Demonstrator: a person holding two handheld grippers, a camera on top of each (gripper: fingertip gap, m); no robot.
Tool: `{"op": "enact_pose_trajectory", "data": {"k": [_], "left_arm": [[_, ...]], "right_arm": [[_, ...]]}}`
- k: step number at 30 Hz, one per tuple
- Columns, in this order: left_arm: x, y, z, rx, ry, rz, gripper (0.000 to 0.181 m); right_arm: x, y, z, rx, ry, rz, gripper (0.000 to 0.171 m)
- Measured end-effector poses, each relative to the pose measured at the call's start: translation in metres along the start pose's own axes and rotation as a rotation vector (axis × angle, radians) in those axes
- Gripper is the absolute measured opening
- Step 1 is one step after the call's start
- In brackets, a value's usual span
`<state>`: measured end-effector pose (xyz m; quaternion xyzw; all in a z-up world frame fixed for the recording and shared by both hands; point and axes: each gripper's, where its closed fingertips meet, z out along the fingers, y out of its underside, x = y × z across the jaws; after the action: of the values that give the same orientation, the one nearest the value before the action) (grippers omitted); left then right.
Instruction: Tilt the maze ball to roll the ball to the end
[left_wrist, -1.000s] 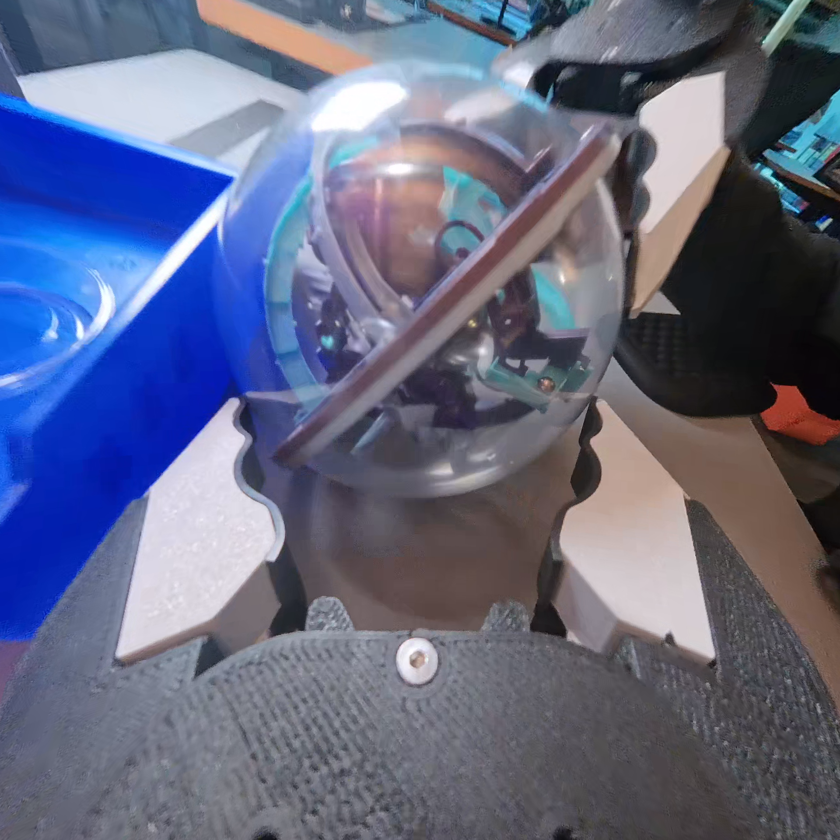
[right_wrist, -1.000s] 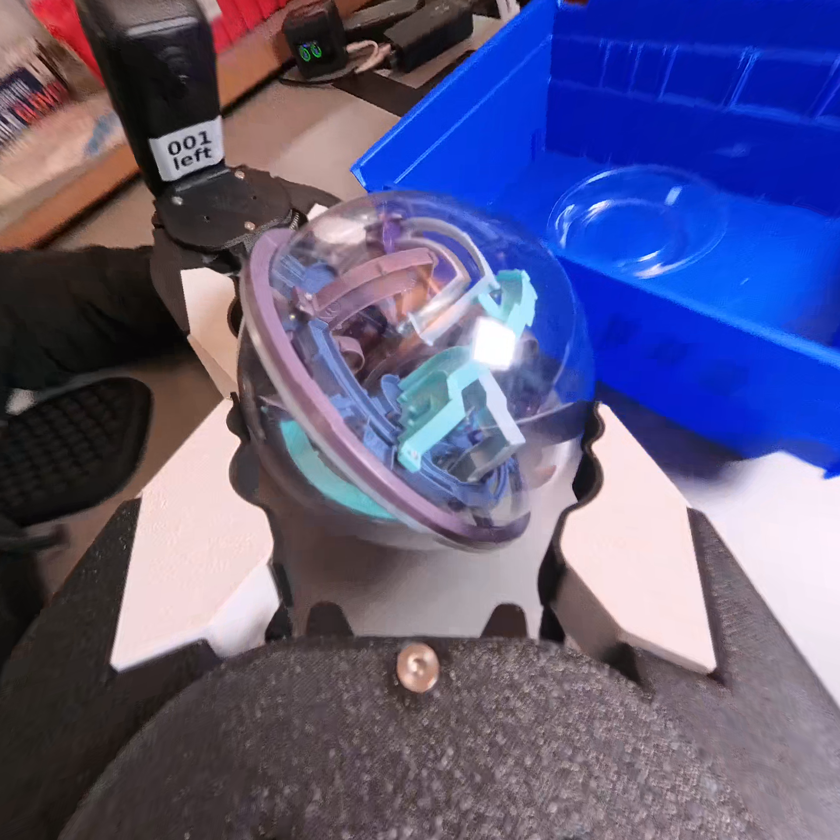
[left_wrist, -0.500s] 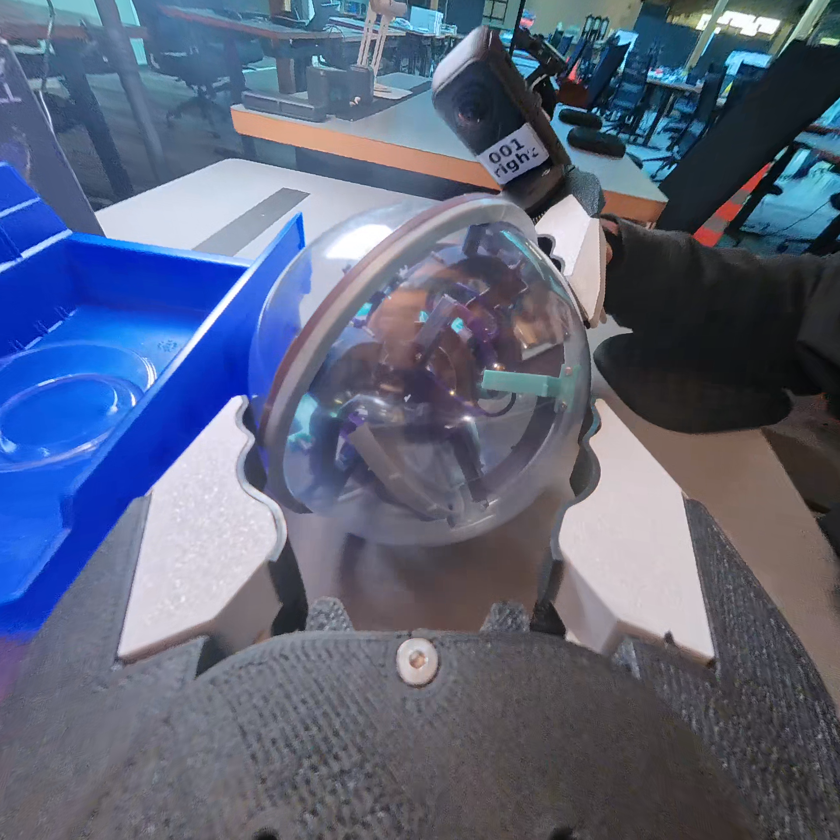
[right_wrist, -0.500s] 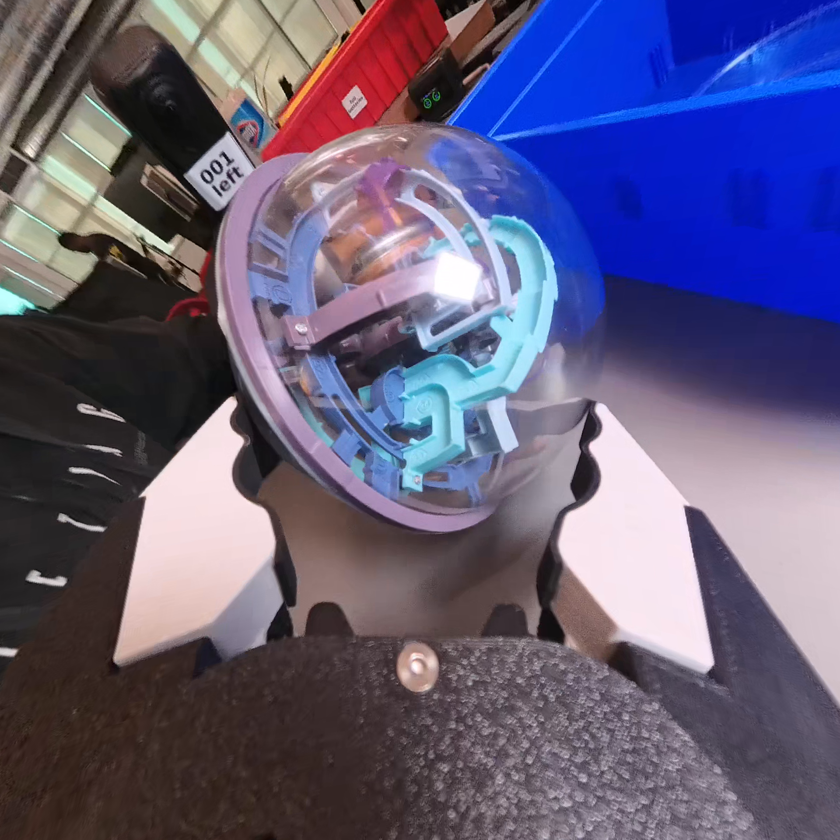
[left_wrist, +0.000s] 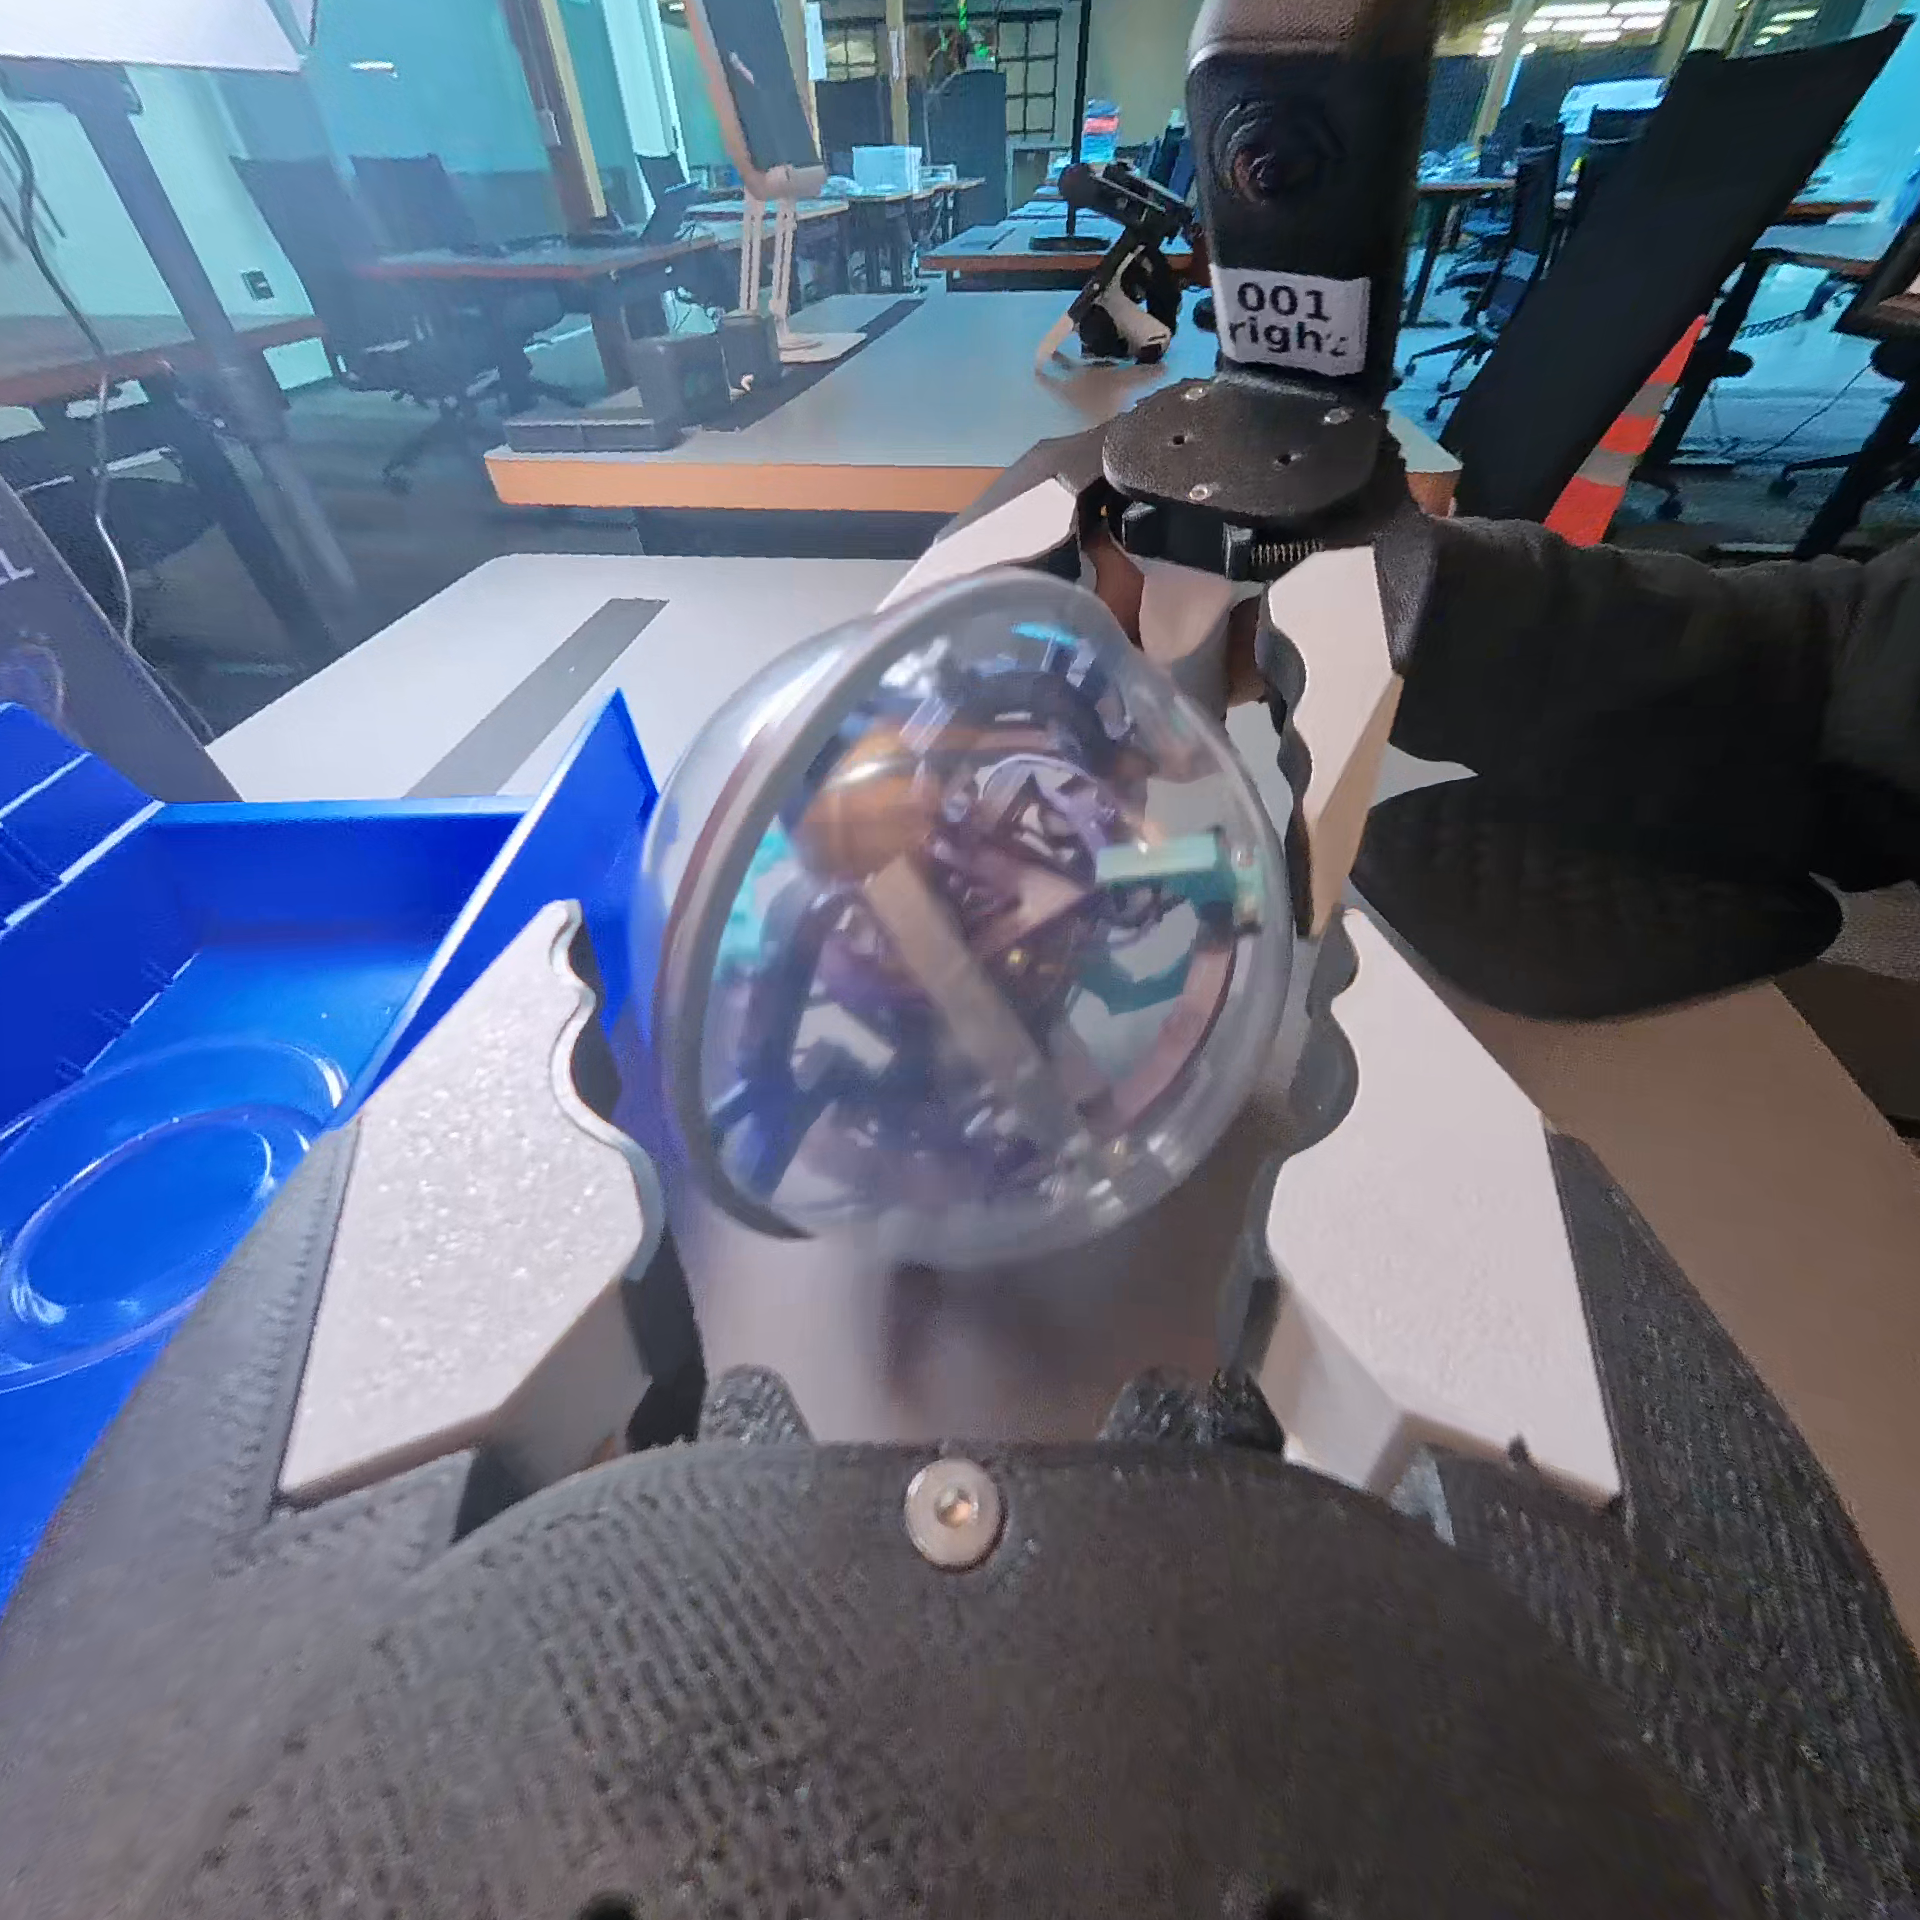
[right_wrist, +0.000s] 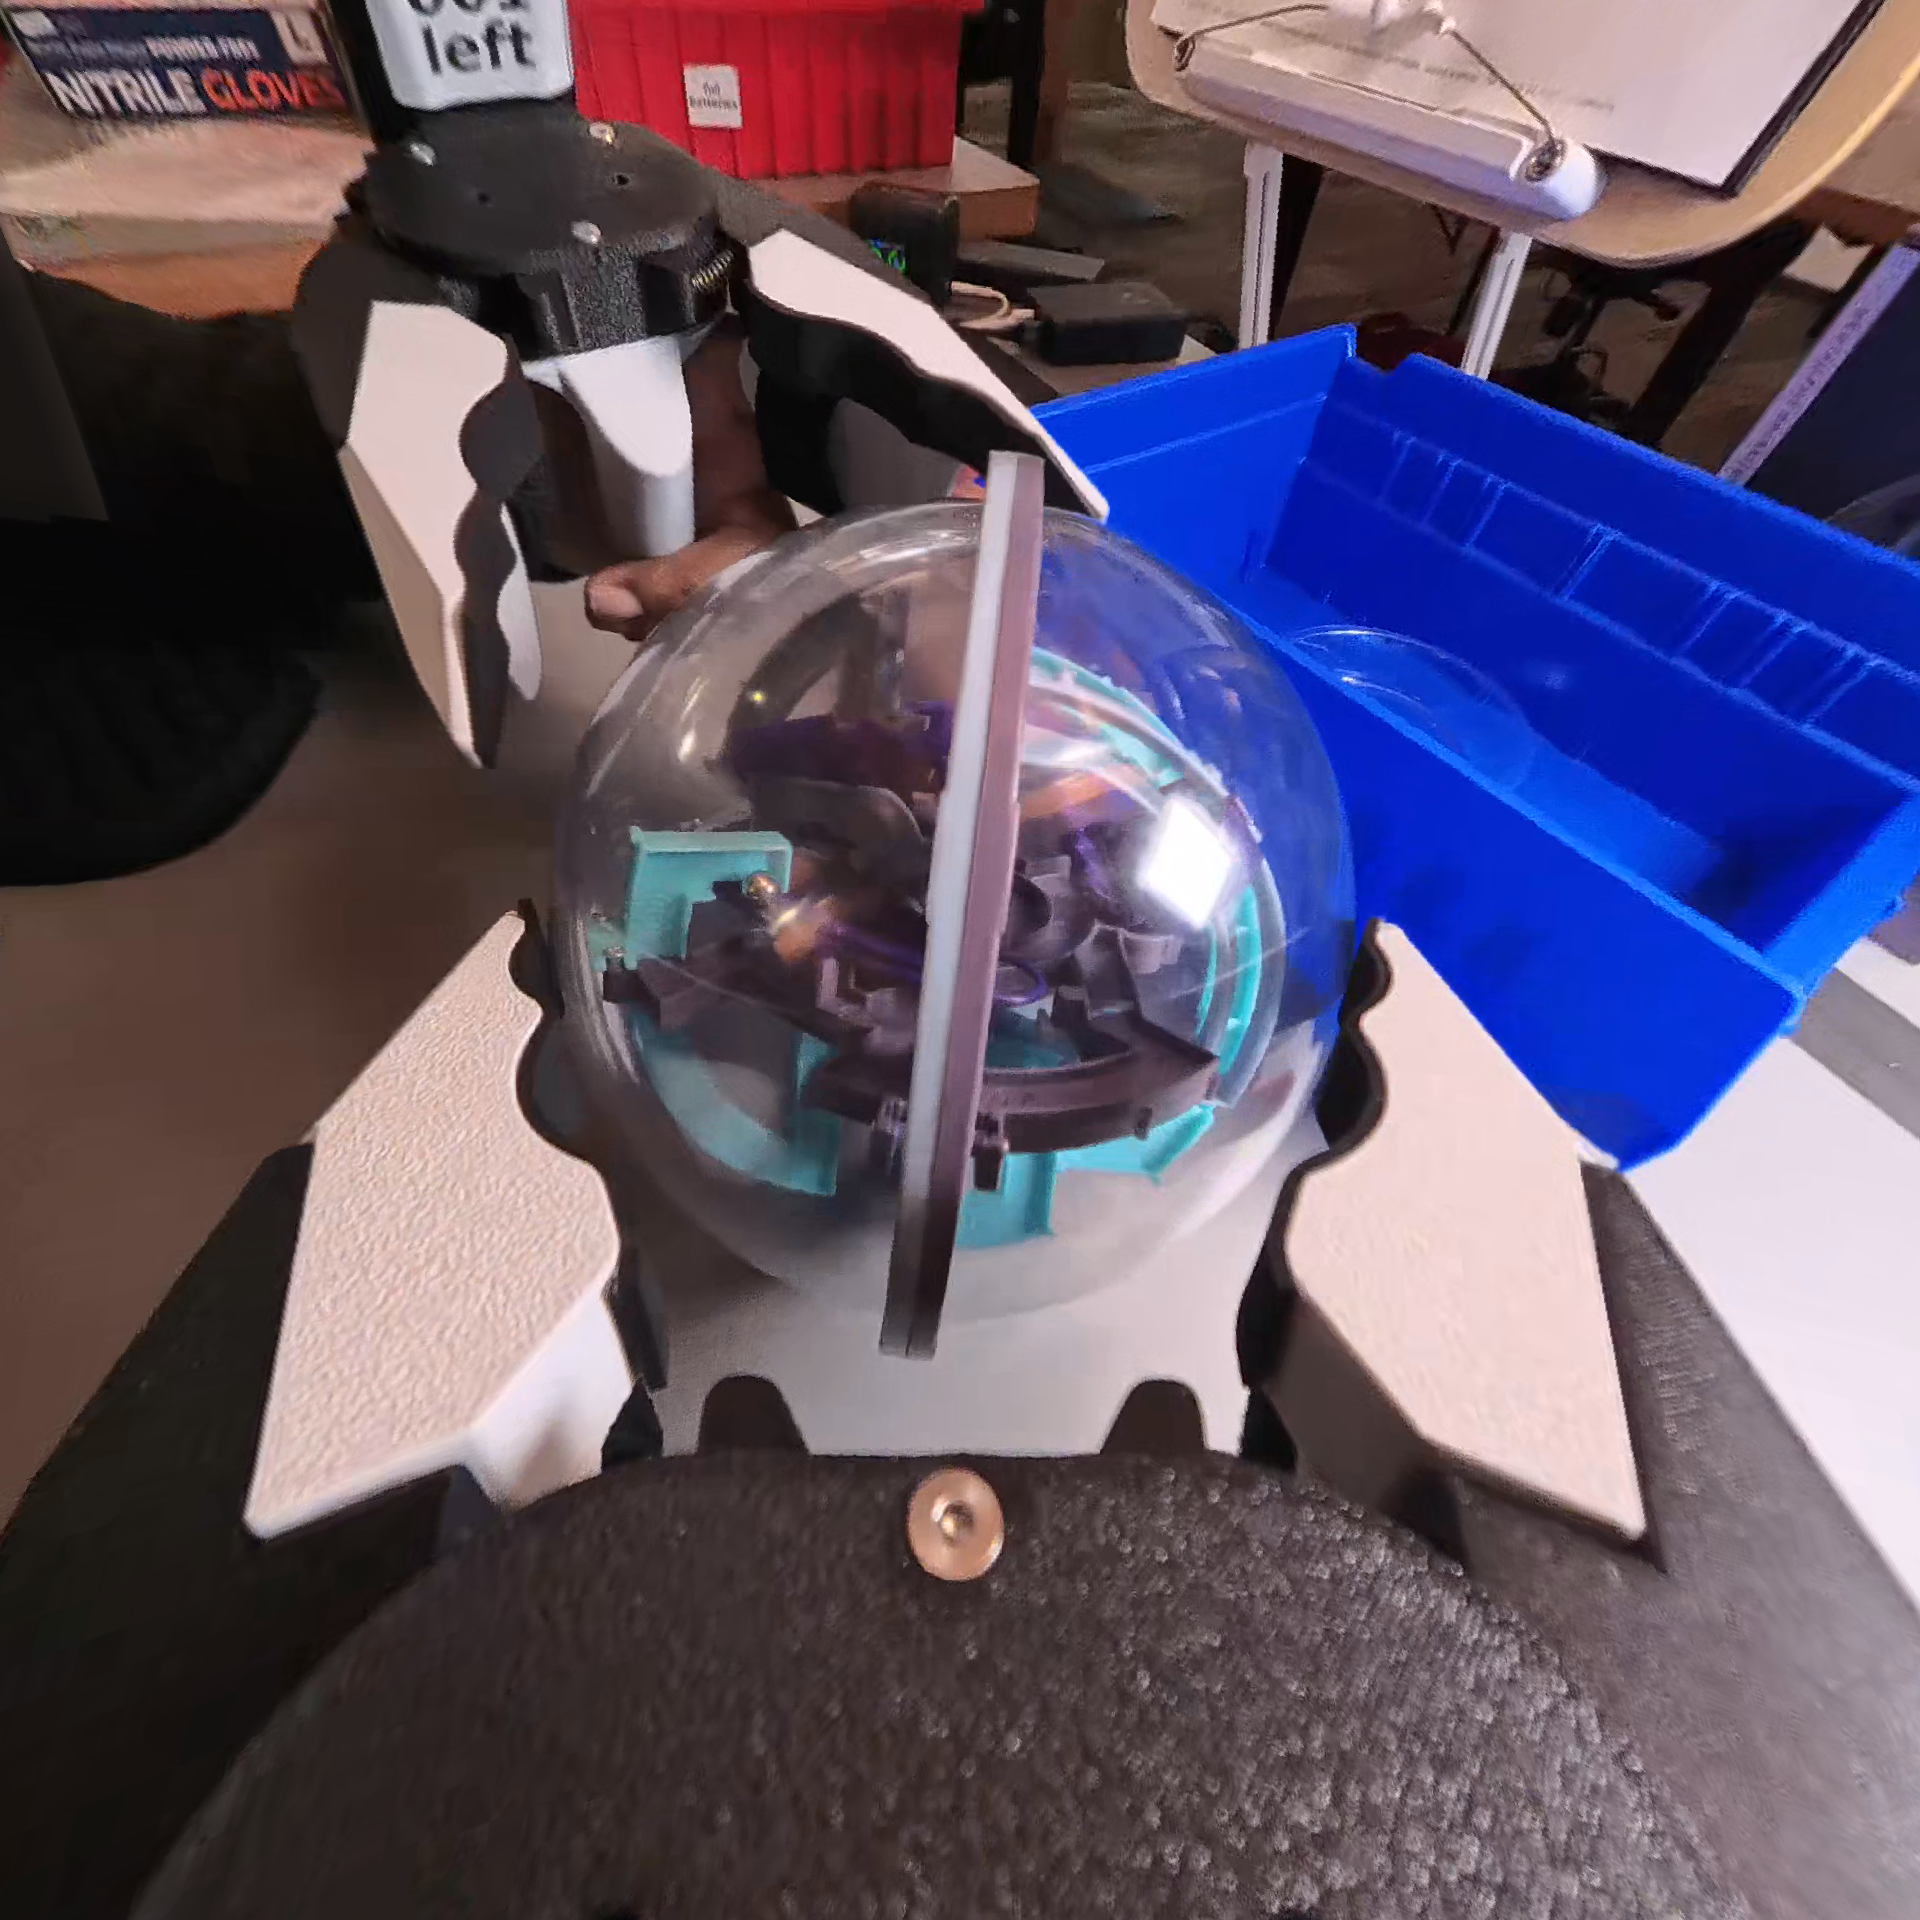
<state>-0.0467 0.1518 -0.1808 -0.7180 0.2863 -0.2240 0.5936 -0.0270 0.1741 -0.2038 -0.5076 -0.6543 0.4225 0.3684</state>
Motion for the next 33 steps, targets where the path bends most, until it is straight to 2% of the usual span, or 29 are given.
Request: {"op": "enact_pose_trajectory", "data": {"k": [6, 9, 16, 23, 33], "left_arm": [[-0.010, 0.043, 0.009, -0.049, 0.122, -0.137, 0.144], [0.004, 0.039, 0.012, -0.038, 0.191, -0.092, 0.140], [0.015, 0.028, -0.005, 0.006, 0.167, 0.106, 0.139], [0.019, 0.029, -0.014, 0.025, 0.165, 0.105, 0.139], [0.026, 0.036, -0.027, 0.051, 0.161, 0.215, 0.139]], "right_arm": [[0.002, 0.012, -0.007, 0.122, -0.139, 0.146, 0.144], [-0.003, 0.012, -0.005, 0.158, -0.181, 0.159, 0.144], [-0.023, 0.018, 0.007, 0.139, -0.193, 0.028, 0.144], [-0.032, 0.017, 0.012, 0.143, -0.199, 0.015, 0.144], [-0.044, 0.011, 0.014, 0.117, -0.151, -0.116, 0.143]]}}
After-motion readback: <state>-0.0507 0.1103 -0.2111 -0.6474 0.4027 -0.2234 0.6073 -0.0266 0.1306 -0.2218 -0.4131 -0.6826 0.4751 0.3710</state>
